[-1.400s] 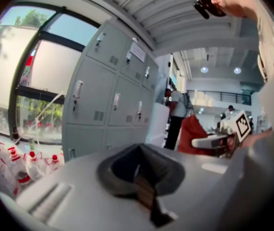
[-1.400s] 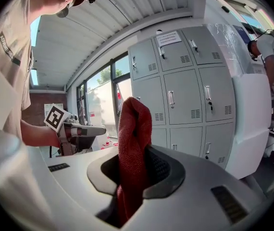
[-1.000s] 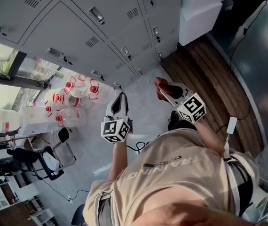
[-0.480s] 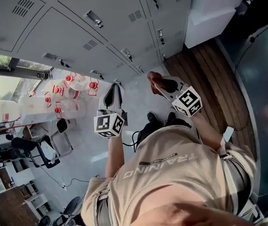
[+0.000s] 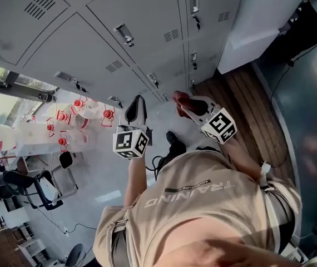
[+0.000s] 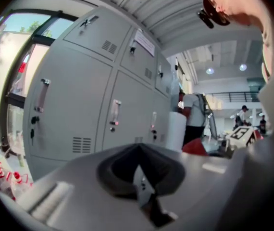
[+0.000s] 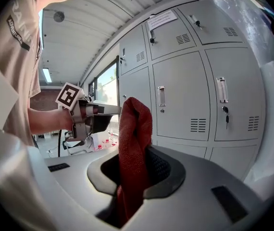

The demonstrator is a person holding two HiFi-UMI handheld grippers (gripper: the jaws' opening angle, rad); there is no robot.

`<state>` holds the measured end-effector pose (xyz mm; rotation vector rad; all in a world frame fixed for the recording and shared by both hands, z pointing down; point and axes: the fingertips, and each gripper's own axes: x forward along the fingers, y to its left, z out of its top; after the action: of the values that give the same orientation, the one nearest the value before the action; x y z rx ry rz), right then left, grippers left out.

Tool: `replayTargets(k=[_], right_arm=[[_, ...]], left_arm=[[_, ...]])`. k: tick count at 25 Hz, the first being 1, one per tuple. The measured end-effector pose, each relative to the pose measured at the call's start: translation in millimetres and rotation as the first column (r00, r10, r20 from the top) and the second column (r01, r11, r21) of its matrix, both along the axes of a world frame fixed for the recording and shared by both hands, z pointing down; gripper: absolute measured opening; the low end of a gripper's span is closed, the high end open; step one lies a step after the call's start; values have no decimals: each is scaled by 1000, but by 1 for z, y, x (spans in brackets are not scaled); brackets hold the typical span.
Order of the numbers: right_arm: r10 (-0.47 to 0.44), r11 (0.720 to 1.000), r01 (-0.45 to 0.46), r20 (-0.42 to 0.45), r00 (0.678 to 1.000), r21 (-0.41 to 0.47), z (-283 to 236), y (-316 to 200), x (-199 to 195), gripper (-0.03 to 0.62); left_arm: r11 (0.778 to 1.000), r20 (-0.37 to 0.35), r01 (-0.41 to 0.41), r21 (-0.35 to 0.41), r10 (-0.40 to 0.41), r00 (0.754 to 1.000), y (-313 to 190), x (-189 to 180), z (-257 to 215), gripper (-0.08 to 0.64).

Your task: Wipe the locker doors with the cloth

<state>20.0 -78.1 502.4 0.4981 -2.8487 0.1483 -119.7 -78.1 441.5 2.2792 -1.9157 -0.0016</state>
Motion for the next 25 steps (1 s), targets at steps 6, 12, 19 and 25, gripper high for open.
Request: replayTargets(k=[6,12,19,25], right_arm=[[28,990,-22,-41,999,136,-37,-43,-47,55],[44,939,-10,-92,995,344,-79,-78,-106,55],[148,760,13,-193,970,649,-148,-119,-136,54],[255,546,52,-225,940,836,-222,-144,-154,55]], left_arm=[[998,40,-50,37,48,998,-28,-39,-14,6],[997,78,-77,2,76,994,-46,-80,-7,6],[994,84,-110,6,109,991,-65,-91,-12,6],[994,90,-113,6,112,990,-74,-87,-19,6]])
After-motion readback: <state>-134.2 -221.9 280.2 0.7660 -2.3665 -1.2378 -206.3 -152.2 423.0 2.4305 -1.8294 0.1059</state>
